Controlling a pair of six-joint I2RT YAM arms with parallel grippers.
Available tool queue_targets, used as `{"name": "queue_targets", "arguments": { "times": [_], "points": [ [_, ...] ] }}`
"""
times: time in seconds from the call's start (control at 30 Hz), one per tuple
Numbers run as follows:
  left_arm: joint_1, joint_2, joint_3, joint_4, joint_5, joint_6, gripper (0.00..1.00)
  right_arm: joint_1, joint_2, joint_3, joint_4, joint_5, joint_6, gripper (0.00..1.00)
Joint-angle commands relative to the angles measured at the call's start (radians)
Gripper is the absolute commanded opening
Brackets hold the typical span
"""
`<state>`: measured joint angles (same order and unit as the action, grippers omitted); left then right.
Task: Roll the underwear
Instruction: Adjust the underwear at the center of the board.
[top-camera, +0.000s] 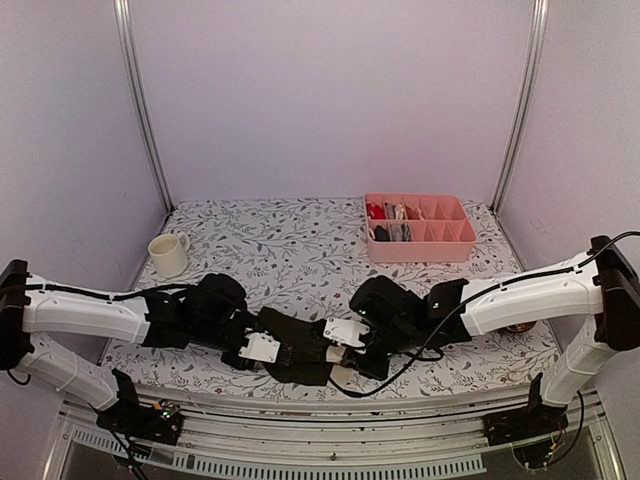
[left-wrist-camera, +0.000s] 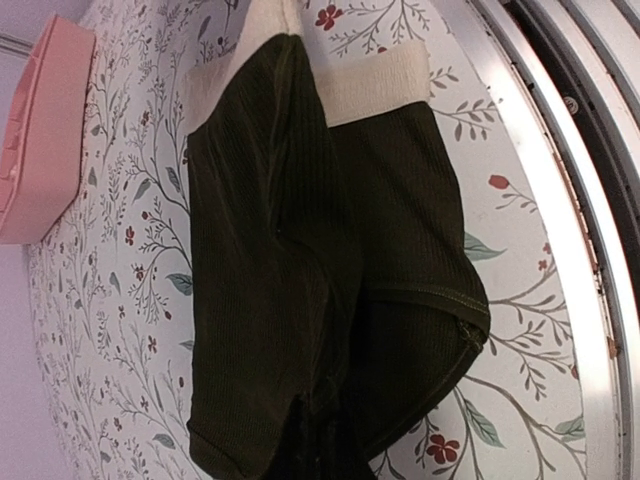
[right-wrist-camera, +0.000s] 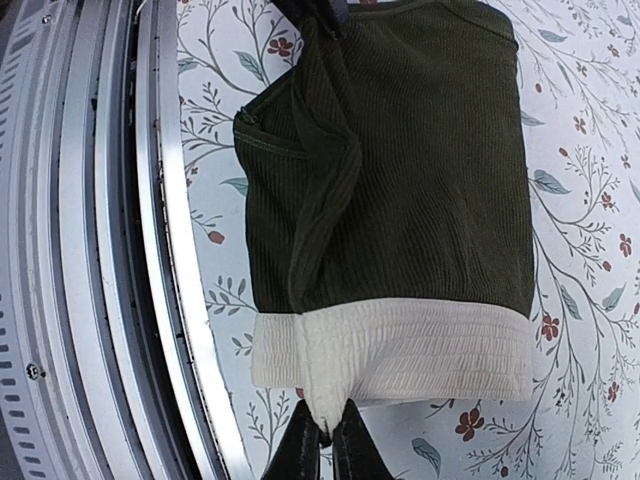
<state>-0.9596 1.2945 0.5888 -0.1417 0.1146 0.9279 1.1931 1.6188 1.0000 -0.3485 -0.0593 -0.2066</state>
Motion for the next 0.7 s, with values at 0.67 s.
{"name": "queue_targets", "arguments": {
  "times": [0.67],
  "points": [
    [0.012, 0.099, -0.011, -0.137, 0.105, 0.078, 0.30, 0.023, 0.157, 0.031, -0.083, -0.114, -0.028, 0.25]
  ]
}}
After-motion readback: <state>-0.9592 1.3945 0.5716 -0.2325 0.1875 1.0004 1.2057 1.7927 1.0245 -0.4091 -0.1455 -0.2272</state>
